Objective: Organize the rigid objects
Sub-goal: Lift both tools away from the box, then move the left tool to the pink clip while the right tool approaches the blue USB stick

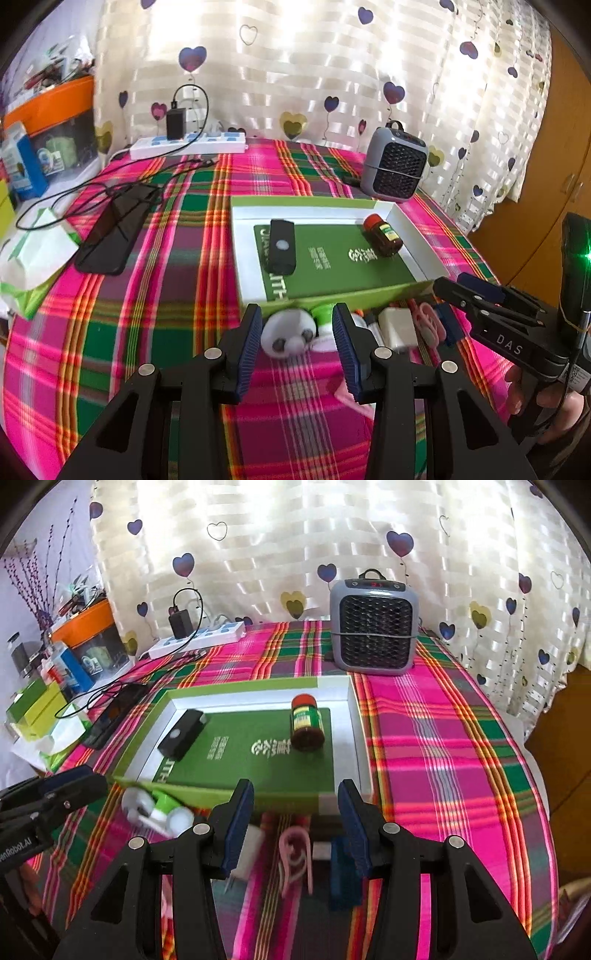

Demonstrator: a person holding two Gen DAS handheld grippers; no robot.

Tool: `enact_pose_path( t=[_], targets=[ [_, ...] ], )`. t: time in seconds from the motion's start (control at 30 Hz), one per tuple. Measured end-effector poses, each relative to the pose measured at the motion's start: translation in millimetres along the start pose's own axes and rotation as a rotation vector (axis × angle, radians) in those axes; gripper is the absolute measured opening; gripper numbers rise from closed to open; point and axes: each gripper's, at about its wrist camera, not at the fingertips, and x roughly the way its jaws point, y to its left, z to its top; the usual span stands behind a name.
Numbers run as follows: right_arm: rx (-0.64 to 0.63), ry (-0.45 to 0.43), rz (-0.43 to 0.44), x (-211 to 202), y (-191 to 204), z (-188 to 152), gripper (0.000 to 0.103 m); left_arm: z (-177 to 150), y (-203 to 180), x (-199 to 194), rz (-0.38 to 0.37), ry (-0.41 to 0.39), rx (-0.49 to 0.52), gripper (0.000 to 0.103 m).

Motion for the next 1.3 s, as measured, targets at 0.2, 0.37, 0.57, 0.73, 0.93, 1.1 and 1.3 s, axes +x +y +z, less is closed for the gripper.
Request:
enact_pose_path(
  t=[0.2,0.37,0.57,0.73,0.93,1.1,1.3],
  targets=[
    [0.032,-0.006,-0.002,-14,-6,-18,0.049,-17,-3,-6,-0.039,0.025,-0.014,0.039],
    [0.046,-0.008,-0.027,-24,-12,-35,0.049,-31,-17,-3,-0.062,0.044,0.009,0.039],
    [0.055,-0.006,-0.053,-33,-19,-50,0.049,-44,-32,0,-0.079,0.064,0.032,0.039],
    [0.066,-0.004,-0.054,-37,-21,-58,0.049,-49,-38,2,-0.089,0.07,0.028,0.039],
    [0.079,0.007,-0.039,-37,-22,-66,0.049,-56,-48,11,-0.081,0.099,0.038,0.039],
    [0.078,0.013,-0.033,-37,-21,-70,0.049,-58,-52,16,-0.066,0.105,0.042,0.039],
    [0.069,0.029,-0.033,-31,-21,-68,0.049,-60,-48,19,-0.066,0.11,0.028,0.039]
  ],
)
